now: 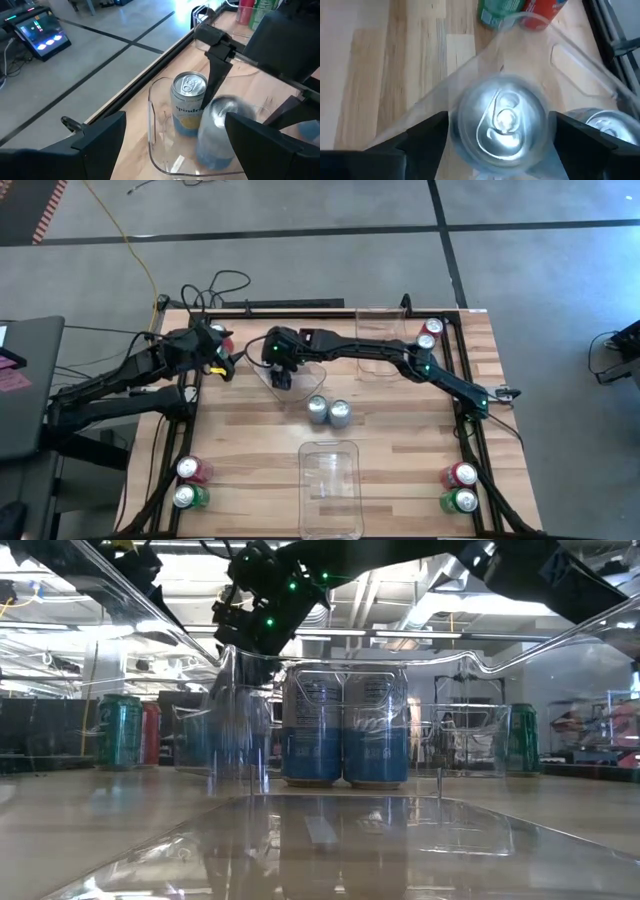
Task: Sort soda cans
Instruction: Put the top blue-white soda can into the top left transparent bin
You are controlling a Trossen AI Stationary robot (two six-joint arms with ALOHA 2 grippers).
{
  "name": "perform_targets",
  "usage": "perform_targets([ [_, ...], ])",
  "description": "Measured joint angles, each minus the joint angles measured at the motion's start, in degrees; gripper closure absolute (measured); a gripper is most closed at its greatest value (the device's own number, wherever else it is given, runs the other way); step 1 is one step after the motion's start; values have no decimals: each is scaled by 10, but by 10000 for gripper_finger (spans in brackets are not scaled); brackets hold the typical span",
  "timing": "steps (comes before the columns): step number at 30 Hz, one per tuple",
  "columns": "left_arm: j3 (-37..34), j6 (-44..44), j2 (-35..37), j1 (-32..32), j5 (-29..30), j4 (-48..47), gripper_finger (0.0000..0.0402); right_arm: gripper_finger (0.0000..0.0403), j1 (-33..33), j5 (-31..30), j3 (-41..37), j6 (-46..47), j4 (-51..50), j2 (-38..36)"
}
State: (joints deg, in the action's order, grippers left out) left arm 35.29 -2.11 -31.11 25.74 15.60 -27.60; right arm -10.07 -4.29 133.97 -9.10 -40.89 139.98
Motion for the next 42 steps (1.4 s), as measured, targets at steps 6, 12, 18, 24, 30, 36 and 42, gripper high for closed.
perform_targets([
  [6,0,6,0,0,0,-6,68,45,-1,-1,0,-1,3,0],
  [12,0,13,0,0,0,-16,68,45,0,-4,0,-2,17,-7],
  [18,0,22,0,0,0,-18,68,45,0,-6,0,-3,31,-42],
  [24,0,22,0,0,0,-40,68,53,10,-8,0,33,-35,-53],
  [30,0,29,0,0,0,-45,68,81,30,-8,0,46,-77,-53],
  [36,0,36,0,0,0,-45,68,93,57,-8,0,43,-72,-53],
  [42,0,41,1,0,0,-46,68,93,65,-23,0,47,-101,-53],
])
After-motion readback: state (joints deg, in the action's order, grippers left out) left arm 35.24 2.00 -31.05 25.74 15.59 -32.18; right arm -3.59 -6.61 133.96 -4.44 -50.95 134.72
